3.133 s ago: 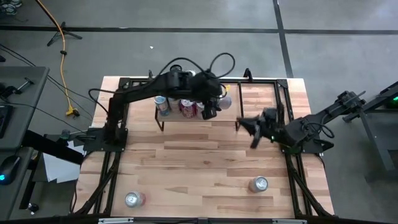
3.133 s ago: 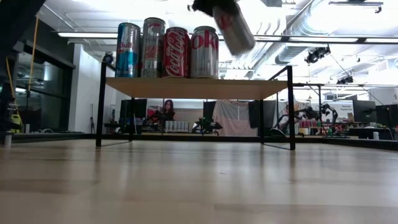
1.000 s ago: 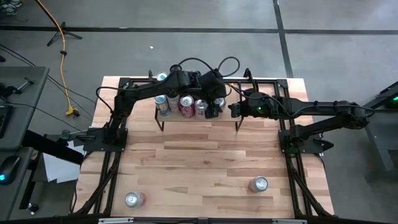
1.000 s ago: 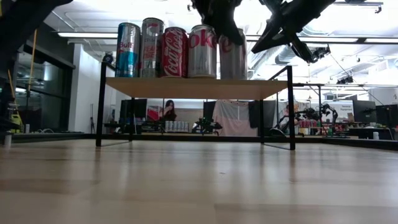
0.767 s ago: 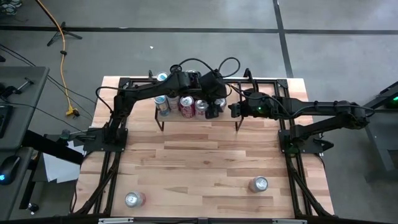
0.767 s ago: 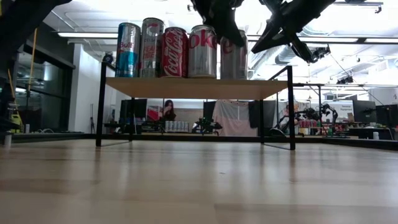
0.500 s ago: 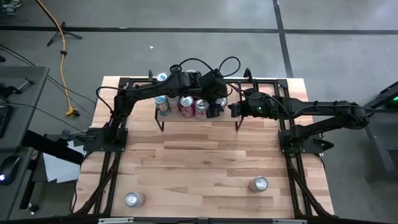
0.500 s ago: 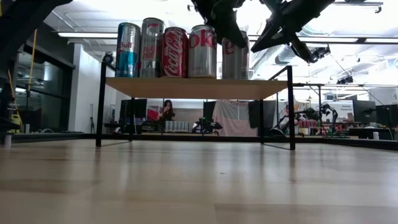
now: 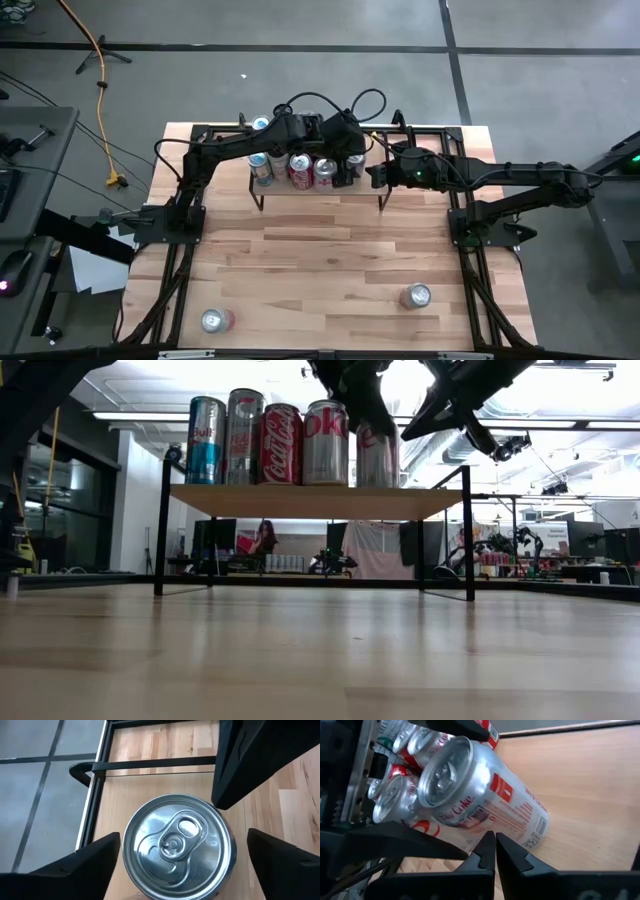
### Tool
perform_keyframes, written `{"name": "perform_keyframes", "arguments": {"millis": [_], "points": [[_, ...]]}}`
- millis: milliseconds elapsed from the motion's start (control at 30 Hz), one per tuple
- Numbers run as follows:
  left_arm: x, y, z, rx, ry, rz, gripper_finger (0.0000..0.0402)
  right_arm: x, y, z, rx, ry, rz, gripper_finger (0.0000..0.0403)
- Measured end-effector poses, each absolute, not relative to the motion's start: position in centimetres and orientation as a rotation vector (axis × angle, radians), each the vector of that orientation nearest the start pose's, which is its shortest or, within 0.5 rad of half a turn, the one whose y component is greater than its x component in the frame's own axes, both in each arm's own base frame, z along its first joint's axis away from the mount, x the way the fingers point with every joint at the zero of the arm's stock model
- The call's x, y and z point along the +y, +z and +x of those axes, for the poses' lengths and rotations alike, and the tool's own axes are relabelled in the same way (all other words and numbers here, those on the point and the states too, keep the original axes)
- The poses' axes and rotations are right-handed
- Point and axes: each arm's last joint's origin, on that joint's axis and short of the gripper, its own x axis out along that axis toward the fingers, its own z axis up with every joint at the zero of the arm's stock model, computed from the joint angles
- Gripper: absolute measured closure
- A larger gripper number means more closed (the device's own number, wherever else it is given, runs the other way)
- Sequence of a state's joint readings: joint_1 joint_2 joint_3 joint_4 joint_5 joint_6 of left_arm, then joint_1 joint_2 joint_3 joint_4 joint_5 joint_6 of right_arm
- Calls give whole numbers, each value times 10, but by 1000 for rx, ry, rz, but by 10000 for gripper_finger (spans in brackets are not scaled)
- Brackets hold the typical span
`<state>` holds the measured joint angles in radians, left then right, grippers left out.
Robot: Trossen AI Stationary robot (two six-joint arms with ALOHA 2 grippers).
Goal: Place canned beverage on shelf
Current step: Put the red-silver soda can aligned with the other red-silver soda cans on the shelf
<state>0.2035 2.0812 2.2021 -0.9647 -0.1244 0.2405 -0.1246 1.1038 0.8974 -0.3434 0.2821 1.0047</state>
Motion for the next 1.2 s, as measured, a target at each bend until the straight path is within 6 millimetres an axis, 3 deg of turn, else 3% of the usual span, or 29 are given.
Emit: {"name": "perform_keyframes", "arguments": {"millis": [100, 300, 633, 800, 1000, 1200], "points": [[94, 359, 437, 869, 200, 209, 28, -37, 300, 231, 290, -627, 906, 403], [90, 402, 427, 729, 247, 203, 25, -42, 311, 219, 240, -626, 891, 403], [54, 474, 350, 599, 154, -56, 25, -26, 335, 196, 200, -455, 706, 403], [27, 503, 318, 501, 150, -30, 25, -20, 336, 196, 208, -420, 661, 403], [0, 493, 305, 460, 226, 32, 25, -15, 337, 198, 221, -385, 602, 403], [-21, 445, 289, 336, 209, -44, 25, -7, 341, 199, 209, -298, 568, 403]]}}
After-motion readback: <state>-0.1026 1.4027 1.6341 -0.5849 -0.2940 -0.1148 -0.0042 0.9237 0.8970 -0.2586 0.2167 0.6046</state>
